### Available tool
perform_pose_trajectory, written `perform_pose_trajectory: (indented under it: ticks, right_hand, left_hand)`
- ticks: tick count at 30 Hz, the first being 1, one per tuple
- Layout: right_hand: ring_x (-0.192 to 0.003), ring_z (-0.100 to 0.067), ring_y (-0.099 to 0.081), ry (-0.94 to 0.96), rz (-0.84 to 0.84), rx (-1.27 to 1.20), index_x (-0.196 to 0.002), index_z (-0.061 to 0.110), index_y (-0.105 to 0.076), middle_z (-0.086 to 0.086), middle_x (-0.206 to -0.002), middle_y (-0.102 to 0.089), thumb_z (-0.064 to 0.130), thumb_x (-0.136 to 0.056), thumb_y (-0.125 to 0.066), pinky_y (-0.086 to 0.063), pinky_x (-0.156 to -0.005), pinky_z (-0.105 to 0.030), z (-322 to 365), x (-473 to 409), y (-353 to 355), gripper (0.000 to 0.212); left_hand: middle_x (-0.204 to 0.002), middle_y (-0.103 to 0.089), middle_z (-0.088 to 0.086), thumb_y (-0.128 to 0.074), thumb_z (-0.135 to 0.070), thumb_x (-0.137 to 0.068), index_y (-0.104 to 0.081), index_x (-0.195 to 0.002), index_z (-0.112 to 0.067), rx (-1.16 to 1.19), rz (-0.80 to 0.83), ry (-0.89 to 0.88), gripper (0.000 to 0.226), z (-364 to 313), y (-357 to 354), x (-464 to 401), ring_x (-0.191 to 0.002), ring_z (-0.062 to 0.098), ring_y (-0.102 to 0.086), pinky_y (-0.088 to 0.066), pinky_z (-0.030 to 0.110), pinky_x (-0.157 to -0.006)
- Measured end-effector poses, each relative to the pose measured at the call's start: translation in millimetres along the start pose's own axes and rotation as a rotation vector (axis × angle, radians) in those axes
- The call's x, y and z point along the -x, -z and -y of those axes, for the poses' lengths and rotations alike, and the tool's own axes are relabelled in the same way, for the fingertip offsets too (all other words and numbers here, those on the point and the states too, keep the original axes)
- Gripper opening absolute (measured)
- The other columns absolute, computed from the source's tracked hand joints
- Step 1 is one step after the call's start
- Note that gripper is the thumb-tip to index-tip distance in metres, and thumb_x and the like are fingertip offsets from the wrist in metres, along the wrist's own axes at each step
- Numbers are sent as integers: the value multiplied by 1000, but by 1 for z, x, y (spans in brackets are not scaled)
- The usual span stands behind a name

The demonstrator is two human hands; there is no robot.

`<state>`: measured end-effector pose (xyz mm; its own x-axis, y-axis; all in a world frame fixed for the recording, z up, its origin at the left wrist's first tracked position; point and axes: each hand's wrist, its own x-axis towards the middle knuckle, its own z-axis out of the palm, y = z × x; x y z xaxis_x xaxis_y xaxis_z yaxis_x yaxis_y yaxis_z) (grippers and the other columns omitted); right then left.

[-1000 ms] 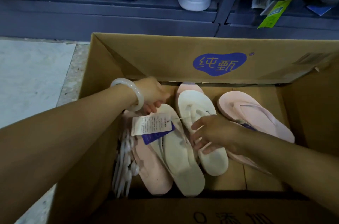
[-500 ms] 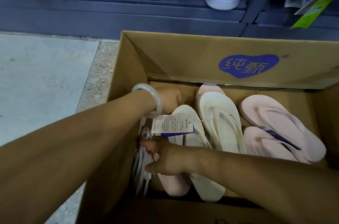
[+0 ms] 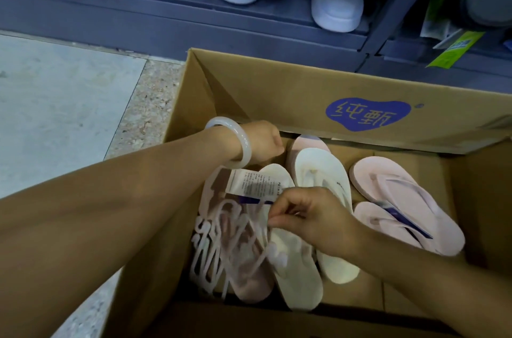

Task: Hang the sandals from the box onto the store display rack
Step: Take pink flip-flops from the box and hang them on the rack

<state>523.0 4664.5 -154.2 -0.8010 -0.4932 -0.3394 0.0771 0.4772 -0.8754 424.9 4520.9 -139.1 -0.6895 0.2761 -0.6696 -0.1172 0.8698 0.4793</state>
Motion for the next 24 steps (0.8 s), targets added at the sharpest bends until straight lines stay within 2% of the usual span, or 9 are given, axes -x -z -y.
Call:
perform_pose_trajectory:
  ticks: [4,8,10,12,14,16,19,21,24]
  right_hand:
    - [-75,-22,-68,-20,-47,-228,-75,18,-61,-2,-71,-63,-7,-78,-66,-55,-69,-25,8,3,48,26]
    - [-71,-24,-72,-229,-104,-356,-94,9,-50,-9,-73,-59,-3,-87,-56,-59,-66,-29,3,4,98,15]
    - [-68,-21,-73,-306,-125,-348,-91,7,-53,-11,-75,-63,0,-90,-53,-59,-63,-27,-7,6,108,7]
    - [-68,-19,-72,-366,-120,-363,-86,8,-55,-10,-76,-64,5,-91,-52,-59,-63,-26,-17,6,109,6]
    - [-75,-19,-70,-390,-100,-324,-83,10,-56,-9,-76,-64,11,-93,-52,-57,-72,-29,-24,3,107,11]
    - [-82,-19,-64,-381,-106,-282,-84,11,-59,-7,-76,-65,15,-94,-51,-53,-83,-33,-27,-2,105,13]
    - [-92,-21,-64,-386,-136,-310,-85,15,-59,-5,-75,-64,18,-95,-49,-49,-91,-35,-30,-10,105,14]
    - [-89,-24,-67,-406,-133,-365,-85,15,-57,-5,-73,-63,19,-96,-47,-51,-86,-35,-30,-13,104,16]
    - [-79,-25,-69,-417,-119,-382,-86,15,-57,-5,-71,-61,20,-97,-46,-52,-75,-33,-32,-13,103,15]
  left_hand:
    - [-102,-61,9,-46,-28,-96,-61,-108,-3,-70,3,-33,31,-10,-6,-7,-87,24,-53,-42,29,-73]
    - [-76,-51,-7,-54,-29,-91,-49,-78,-23,-167,48,-122,16,-7,-21,-9,-73,17,-48,-36,24,-64]
    - [-85,-56,-11,-61,-38,-86,-50,-86,-27,-134,76,-118,15,-2,-30,-8,-75,10,-51,-37,21,-64]
    - [-111,-57,-9,-67,-42,-81,-55,-110,-28,-142,127,-130,35,1,-37,-8,-95,12,-53,-41,24,-77]
    - [-117,-46,-10,-72,-42,-76,-50,-121,-29,-194,182,-121,52,2,-40,-7,-106,13,-47,-41,27,-87]
    - [-116,-41,-8,-74,-43,-74,-47,-123,-27,-244,220,-88,58,2,-41,-5,-103,14,-44,-41,29,-86]
    - [-118,-48,0,-72,-50,-72,-45,-119,-21,-379,248,-19,62,4,-37,-4,-99,19,-51,-46,32,-81]
    - [-113,-54,2,-70,-52,-73,-47,-115,-18,-475,245,29,58,4,-32,-3,-97,21,-55,-49,33,-80]
    - [-85,-59,0,-65,-42,-82,-55,-87,-16,-548,266,56,29,-2,-24,1,-82,18,-60,-50,29,-76]
